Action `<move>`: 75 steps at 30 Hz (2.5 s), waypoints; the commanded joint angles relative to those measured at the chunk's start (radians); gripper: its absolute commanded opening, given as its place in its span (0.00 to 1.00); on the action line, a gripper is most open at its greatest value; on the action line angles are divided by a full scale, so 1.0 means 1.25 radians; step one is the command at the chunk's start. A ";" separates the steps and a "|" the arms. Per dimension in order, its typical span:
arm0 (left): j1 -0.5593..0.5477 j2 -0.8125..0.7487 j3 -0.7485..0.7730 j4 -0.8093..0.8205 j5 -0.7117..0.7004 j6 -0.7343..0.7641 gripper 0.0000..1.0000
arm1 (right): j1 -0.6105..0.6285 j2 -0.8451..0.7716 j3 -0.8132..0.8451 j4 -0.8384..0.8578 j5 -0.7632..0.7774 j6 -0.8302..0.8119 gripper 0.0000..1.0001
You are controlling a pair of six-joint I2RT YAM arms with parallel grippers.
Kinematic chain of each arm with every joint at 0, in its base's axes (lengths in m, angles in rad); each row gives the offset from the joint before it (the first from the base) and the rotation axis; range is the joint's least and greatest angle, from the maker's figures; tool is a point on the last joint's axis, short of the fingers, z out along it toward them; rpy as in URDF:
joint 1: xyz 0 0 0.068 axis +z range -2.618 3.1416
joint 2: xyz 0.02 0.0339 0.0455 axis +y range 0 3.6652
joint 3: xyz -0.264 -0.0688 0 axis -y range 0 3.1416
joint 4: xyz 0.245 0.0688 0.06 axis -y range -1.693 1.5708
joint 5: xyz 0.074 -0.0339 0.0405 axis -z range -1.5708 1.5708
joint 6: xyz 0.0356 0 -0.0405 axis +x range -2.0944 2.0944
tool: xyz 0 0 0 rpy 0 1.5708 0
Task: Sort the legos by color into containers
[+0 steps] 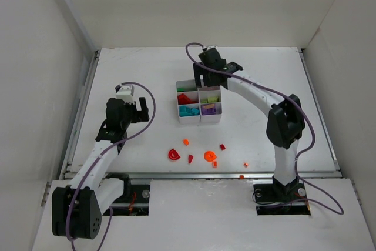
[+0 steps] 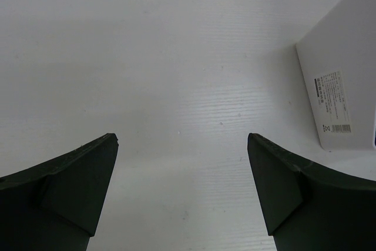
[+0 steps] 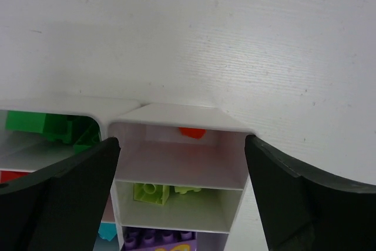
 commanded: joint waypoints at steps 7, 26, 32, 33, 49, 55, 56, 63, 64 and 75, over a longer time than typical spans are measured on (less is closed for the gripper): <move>0.005 -0.013 -0.009 0.040 0.008 -0.013 0.91 | -0.003 -0.288 -0.116 -0.126 -0.004 0.045 1.00; -0.004 -0.037 -0.031 0.073 0.040 -0.013 0.91 | 0.266 -0.669 -0.841 -0.296 -0.182 0.541 0.85; -0.011 -0.037 -0.031 0.073 0.040 -0.013 0.91 | 0.286 -0.653 -0.942 -0.187 -0.244 0.601 0.68; -0.011 -0.037 -0.031 0.073 0.040 -0.013 0.91 | 0.286 -0.660 -0.973 -0.155 -0.244 0.609 0.65; -0.018 -0.029 -0.031 0.073 0.026 -0.013 0.92 | 0.293 -0.512 -0.915 -0.174 -0.205 0.616 0.53; -0.026 -0.037 -0.031 0.073 0.026 -0.013 0.92 | 0.300 -0.503 -0.896 -0.193 -0.166 0.688 0.55; -0.026 -0.037 -0.031 0.073 0.026 -0.013 0.92 | 0.300 -0.503 -0.888 -0.193 -0.157 0.688 0.50; -0.033 -0.037 -0.031 0.081 0.026 -0.013 0.92 | 0.300 -0.470 -0.870 -0.186 -0.158 0.657 0.21; -0.033 -0.037 -0.031 0.081 0.017 -0.013 0.93 | 0.300 -0.470 -0.870 -0.176 -0.168 0.646 0.20; -0.033 -0.037 -0.031 0.081 0.010 -0.013 0.93 | 0.316 -0.551 -0.779 -0.279 -0.123 0.638 0.00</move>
